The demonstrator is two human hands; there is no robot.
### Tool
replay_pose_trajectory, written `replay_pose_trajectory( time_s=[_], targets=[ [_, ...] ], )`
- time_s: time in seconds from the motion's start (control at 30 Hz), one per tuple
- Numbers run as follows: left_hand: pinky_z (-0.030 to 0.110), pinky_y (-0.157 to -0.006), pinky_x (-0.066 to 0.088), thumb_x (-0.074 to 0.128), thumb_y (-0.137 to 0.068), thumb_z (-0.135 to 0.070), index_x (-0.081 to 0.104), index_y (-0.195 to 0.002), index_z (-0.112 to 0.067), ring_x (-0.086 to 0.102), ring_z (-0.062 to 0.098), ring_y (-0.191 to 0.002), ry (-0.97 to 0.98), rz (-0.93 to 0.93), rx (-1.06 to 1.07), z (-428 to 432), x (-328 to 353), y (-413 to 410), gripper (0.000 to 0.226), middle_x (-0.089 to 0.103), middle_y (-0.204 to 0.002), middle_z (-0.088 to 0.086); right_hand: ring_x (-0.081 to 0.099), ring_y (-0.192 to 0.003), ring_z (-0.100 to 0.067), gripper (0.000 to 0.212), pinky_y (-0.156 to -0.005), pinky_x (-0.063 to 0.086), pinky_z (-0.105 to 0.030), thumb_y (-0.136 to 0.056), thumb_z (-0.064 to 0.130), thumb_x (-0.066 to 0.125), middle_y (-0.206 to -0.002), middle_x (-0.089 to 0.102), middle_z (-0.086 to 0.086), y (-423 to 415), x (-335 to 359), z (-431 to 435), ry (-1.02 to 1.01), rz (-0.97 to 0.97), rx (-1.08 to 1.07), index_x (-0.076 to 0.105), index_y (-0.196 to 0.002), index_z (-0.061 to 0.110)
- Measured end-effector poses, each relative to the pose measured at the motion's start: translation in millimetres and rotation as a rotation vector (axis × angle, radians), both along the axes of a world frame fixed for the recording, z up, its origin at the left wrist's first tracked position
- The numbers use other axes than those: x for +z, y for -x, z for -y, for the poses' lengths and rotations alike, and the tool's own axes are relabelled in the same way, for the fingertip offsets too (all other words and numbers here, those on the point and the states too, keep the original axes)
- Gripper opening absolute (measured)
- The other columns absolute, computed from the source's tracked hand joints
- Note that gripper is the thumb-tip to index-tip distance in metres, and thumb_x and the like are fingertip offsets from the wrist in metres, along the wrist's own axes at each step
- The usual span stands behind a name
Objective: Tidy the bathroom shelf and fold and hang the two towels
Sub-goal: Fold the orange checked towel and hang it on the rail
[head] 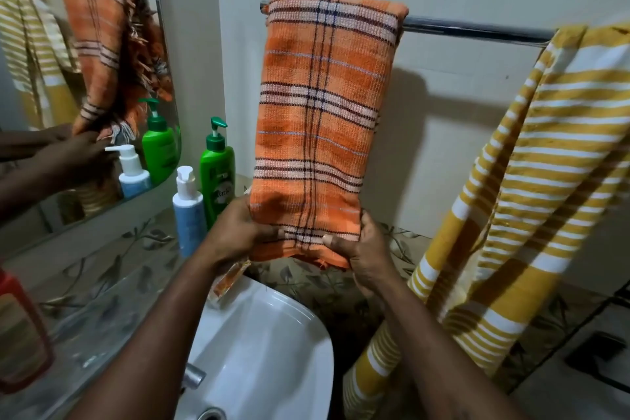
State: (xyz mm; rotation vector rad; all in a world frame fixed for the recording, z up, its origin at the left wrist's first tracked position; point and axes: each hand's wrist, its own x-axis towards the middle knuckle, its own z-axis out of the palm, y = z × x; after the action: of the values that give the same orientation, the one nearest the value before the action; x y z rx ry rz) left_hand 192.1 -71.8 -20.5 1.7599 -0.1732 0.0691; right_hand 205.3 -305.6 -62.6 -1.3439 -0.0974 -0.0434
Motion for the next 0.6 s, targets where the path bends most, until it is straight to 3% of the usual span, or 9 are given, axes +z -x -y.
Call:
replay_pose_trajectory(
  time_s=[0.1,0.23,0.37,0.47,0.6],
  targets=[
    [0.048,-0.095,0.057,0.062,-0.085,0.019,0.064,-0.125,-0.014,0.07,0.028,-0.111,0.054,-0.019,0.009,1.9,-2.7,-1.2,0.052,0.074,-0.115,0.006,0.074,-0.106,-0.032,0.077,-0.085,0.063,-0.046,-0.069,-0.008,0.086,-0.121,0.074,-0.016,1.5,1.2,0.5,-0.016,0.026,0.017,0.052,-0.134,0.015],
    [0.031,-0.073,0.061,0.051,-0.087,0.025,0.063,-0.119,-0.006,0.075,0.024,-0.097,0.172,-0.066,0.003,4.0,-3.4,2.1,0.047,0.075,-0.106,0.007,0.074,-0.108,-0.03,0.074,-0.086,0.063,-0.038,-0.072,-0.015,0.084,-0.117,0.077,-0.011,10.1,-9.9,-6.5,0.108,-0.007,0.054,0.054,-0.132,0.015],
    [0.04,-0.078,0.062,0.06,-0.089,0.008,0.065,-0.115,-0.004,0.074,0.036,-0.103,0.304,-0.094,0.004,0.2,-11.3,-0.2,0.029,0.079,-0.103,0.012,0.075,-0.108,-0.027,0.066,-0.093,0.062,-0.043,-0.076,-0.013,0.082,-0.118,0.077,-0.01,10.4,-0.4,-3.4,0.118,0.034,0.032,0.056,-0.131,0.015],
    [0.055,-0.092,0.06,0.07,-0.094,-0.013,0.064,-0.126,-0.002,0.073,0.043,-0.107,0.501,-0.155,0.009,3.9,-16.3,0.1,0.035,0.075,-0.117,0.023,0.075,-0.107,-0.029,0.067,-0.09,0.063,-0.041,-0.076,-0.016,0.081,-0.119,0.076,-0.015,10.2,2.8,-2.8,0.117,0.038,0.026,0.056,-0.133,0.008],
    [0.055,-0.087,0.062,0.067,-0.095,-0.001,0.066,-0.121,-0.015,0.076,0.037,-0.1,0.42,-0.073,0.187,11.4,-19.4,-4.7,0.03,0.078,-0.11,0.014,0.078,-0.089,-0.012,0.054,-0.073,0.061,-0.023,-0.077,-0.003,0.086,-0.107,0.079,-0.004,14.1,13.6,-1.3,0.24,-0.058,0.054,0.062,-0.123,0.013]
  ],
)
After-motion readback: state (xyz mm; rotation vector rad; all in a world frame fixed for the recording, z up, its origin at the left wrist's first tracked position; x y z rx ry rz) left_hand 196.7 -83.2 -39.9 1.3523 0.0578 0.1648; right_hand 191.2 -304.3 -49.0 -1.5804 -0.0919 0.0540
